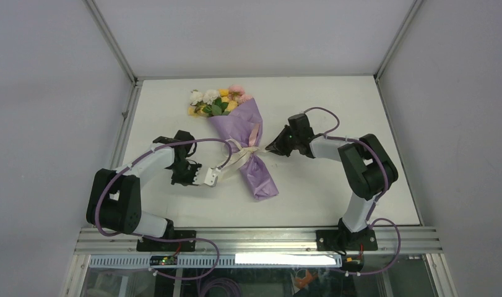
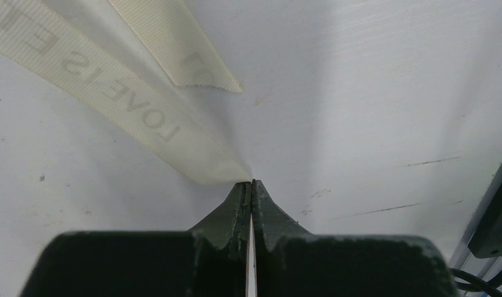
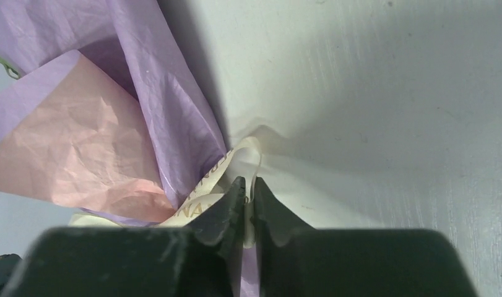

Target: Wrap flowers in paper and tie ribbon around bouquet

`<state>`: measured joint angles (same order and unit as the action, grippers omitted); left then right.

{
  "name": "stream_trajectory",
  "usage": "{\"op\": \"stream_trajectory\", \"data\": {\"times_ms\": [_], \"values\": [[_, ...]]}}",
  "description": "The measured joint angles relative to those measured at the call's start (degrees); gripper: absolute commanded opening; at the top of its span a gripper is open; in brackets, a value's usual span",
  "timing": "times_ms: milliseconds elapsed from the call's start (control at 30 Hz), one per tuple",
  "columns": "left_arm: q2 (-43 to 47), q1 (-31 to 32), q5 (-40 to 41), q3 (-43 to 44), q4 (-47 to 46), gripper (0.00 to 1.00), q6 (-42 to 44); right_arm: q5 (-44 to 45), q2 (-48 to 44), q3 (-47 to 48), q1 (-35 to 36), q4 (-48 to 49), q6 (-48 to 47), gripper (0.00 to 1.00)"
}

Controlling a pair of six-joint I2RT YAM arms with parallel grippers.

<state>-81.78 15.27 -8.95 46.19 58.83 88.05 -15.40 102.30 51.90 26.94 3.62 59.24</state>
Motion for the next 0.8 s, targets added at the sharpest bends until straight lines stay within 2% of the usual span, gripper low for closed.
{"op": "stream_trajectory", "data": {"times_ms": [33, 167, 233, 267, 367, 433, 800], "values": [[0.0, 0.0, 0.0, 0.0, 0.0, 0.21, 0.0, -0.1, 0.1, 0.0, 0.0, 0.2, 0.2, 0.0], [-0.3, 0.0, -2.2, 2.9, 2.4, 0.56, -4.1, -0.1, 0.2, 0.0, 0.0, 0.1, 0.1, 0.0], [-1.2, 0.0, -5.8, 9.3, 5.0, 0.88, -8.8, -0.1, 0.2, 0.2, 0.1, -0.3, -0.5, 0.0], [-1.6, 0.0, -8.3, 13.4, 5.4, 0.98, -11.0, -0.1, 0.2, 0.3, 0.2, -0.5, -0.8, 0.0], [-1.7, 0.0, -15.9, 22.5, 4.0, 0.99, -13.9, -0.2, 0.2, 0.4, 0.3, -1.0, -1.7, 0.0], [-1.4, 0.3, -19.7, 24.6, 1.5, 0.99, -13.3, -0.2, 0.2, 0.4, 0.4, -1.2, -2.2, 0.0], [-10.7, 5.4, -22.7, 21.7, -12.8, 0.99, 1.9, -0.5, 0.2, 0.4, 0.5, -1.3, -3.2, 0.0]]}}
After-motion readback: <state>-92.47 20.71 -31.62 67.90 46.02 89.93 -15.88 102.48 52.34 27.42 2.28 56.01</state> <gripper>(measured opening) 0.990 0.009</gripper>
